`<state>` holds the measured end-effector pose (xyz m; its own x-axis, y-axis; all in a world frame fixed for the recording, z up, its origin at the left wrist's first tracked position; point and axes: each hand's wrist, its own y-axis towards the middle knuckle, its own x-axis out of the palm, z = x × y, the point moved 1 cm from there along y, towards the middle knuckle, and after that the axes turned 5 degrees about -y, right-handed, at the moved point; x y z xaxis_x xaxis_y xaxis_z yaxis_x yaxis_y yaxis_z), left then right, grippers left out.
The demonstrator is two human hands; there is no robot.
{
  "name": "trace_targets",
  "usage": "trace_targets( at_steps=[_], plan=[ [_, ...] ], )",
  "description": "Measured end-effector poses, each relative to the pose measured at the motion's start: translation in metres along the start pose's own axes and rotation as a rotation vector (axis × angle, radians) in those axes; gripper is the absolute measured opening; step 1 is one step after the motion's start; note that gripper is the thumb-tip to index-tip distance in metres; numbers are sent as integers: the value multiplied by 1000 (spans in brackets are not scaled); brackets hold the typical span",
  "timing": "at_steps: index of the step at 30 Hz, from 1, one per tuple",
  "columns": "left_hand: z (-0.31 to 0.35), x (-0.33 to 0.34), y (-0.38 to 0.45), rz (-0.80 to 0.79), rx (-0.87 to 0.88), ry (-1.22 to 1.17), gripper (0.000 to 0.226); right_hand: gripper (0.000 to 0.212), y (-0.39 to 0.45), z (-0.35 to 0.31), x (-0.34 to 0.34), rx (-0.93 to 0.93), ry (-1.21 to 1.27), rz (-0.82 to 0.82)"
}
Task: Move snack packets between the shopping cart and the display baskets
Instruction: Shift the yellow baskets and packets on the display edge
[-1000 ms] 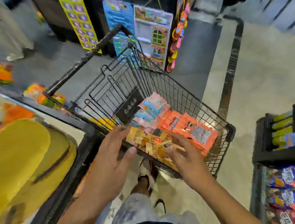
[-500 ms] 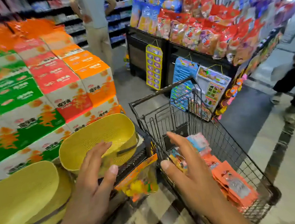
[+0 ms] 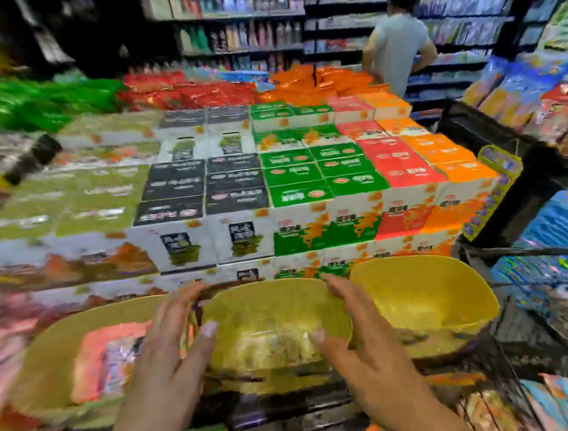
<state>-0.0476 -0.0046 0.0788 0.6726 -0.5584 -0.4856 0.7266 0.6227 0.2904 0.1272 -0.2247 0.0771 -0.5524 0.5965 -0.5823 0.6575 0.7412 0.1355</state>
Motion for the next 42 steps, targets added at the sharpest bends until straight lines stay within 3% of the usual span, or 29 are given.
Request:
trace_targets(
  at_steps=[5,8,11,21,27,32,36,39,41,42],
  plan=[
    [-92,-98,4,148,-170,70,57,66,53,-38,106,-89,-72,-237],
    [-140,-135,5,183,-209,85,50,72,81,-59,163,-107,-145,-390],
    [-172,-157,2,187,-267,75,58,66,111,-76,216,-158,-204,-466],
    [-187,-177,-25,243,-368,8,53,70,202,-55,345,-183,-730,-747],
    [-200,-184,-39,259,-401,-20,50,68,211,-38,378,-131,-749,-733],
    [-203,-194,-29,283,-414,-47,50,46,208,-43,387,-33,-652,-916],
    [-202,-202,-1,322,-392,-66,38,35,198,-59,369,-17,-571,-854],
    [-208,-206,26,376,-414,-36,15,22,189,-75,329,24,-419,-717],
    [-216,-202,45,375,-420,-28,28,8,180,-84,294,69,-230,-561],
    [-220,-198,53,341,-410,-29,35,18,175,-87,276,99,-135,-489]
  ],
)
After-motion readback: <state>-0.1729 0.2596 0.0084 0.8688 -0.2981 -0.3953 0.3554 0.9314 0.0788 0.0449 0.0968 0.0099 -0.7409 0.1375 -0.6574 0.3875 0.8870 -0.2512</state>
